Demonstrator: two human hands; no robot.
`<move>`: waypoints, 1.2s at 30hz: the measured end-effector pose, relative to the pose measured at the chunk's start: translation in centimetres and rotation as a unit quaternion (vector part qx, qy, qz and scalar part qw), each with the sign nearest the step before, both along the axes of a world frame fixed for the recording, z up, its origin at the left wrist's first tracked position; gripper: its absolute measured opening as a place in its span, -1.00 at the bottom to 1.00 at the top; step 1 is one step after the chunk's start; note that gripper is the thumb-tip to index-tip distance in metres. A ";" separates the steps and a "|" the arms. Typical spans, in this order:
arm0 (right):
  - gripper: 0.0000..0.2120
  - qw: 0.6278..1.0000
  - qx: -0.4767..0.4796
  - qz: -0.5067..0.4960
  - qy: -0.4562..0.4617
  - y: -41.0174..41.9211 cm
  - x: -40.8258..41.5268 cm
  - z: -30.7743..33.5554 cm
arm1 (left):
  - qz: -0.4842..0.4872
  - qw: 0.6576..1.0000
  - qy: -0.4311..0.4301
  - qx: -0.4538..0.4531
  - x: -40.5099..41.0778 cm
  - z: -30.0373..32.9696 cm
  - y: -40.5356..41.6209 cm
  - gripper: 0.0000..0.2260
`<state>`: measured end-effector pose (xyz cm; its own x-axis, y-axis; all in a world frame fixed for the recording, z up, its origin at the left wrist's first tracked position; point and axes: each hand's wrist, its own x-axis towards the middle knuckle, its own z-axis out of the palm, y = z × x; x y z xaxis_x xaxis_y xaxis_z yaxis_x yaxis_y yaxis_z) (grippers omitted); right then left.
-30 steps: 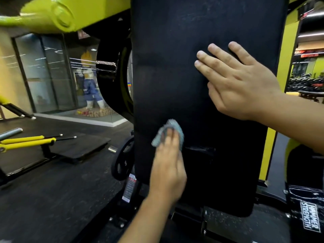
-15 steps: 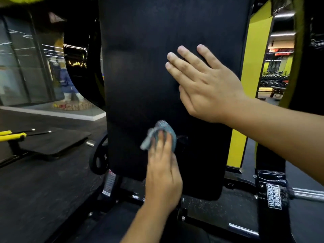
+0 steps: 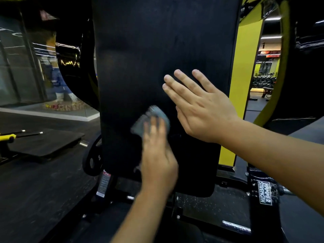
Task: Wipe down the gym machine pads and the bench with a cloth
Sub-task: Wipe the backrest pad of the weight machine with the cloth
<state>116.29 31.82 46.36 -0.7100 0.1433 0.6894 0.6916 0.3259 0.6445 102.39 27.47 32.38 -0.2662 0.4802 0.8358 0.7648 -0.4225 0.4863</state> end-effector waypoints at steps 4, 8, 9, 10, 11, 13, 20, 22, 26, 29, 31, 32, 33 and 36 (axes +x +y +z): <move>-0.44 1.000 0.000 0.001 -0.009 0.0 0.2 -0.1 | -0.049 0.980 0.191 -0.011 6.0 -7.4 -2.8 -0.37; -0.45 1.000 -0.005 0.016 -0.014 0.0 0.4 0.1 | -0.061 0.945 0.322 -0.015 1.0 -5.3 -2.3 -0.30; -0.44 1.000 -0.007 0.020 -0.015 0.0 0.4 0.1 | -0.050 0.947 0.316 -0.015 -0.9 -4.0 -1.9 -0.31; -0.44 1.000 -0.007 0.022 -0.015 0.0 0.3 0.2 | -0.031 0.955 0.294 -0.012 -2.8 -2.7 -1.4 -0.33; -0.44 1.000 -0.007 0.022 -0.014 0.0 0.3 0.2 | -0.009 0.964 0.265 -0.004 -4.4 -1.4 -1.0 -0.34; -0.45 1.000 -0.008 0.022 -0.013 0.0 0.3 0.1 | 0.025 0.984 0.176 -0.005 -6.8 0.9 -0.3 -0.36; -0.45 1.000 0.003 0.027 -0.010 0.3 0.2 -0.2 | 0.021 0.999 -0.028 -0.003 0.9 -0.2 -0.3 -0.29; -0.45 1.000 0.009 0.025 -0.008 0.4 0.3 -0.3 | -0.026 0.996 0.081 -0.026 4.9 -3.6 -1.7 -0.27; -0.45 1.000 0.007 0.026 -0.011 0.3 0.3 -0.1 | -0.059 0.963 0.262 -0.030 4.8 -5.8 -2.8 -0.32; -0.45 1.000 0.006 0.025 -0.012 0.3 0.2 -0.1 | -0.046 0.948 0.315 -0.025 -1.5 -4.0 -1.6 -0.32; -0.45 1.000 0.005 0.022 -0.011 0.2 0.1 -0.1 | -0.002 0.972 0.235 -0.017 -5.9 -2.5 -0.7 -0.34; -0.45 1.000 0.004 0.022 -0.010 0.2 0.1 -0.1 | 0.024 0.983 0.180 -0.020 -7.6 -1.7 -0.4 -0.37; -0.45 1.000 0.002 0.023 -0.010 0.2 0.1 -0.1 | 0.042 0.991 0.119 -0.036 -8.7 -0.9 -0.3 -0.40; -0.45 1.000 0.002 0.023 -0.011 0.2 0.0 -0.2 | 0.068 0.995 -0.042 -0.062 -7.4 0.6 0.3 -0.44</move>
<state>116.31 31.99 46.18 -0.7305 0.1074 0.6744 0.6617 0.3556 0.6601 94.98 27.80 32.95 -0.4023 0.5330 0.7444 0.7656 -0.2499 0.5928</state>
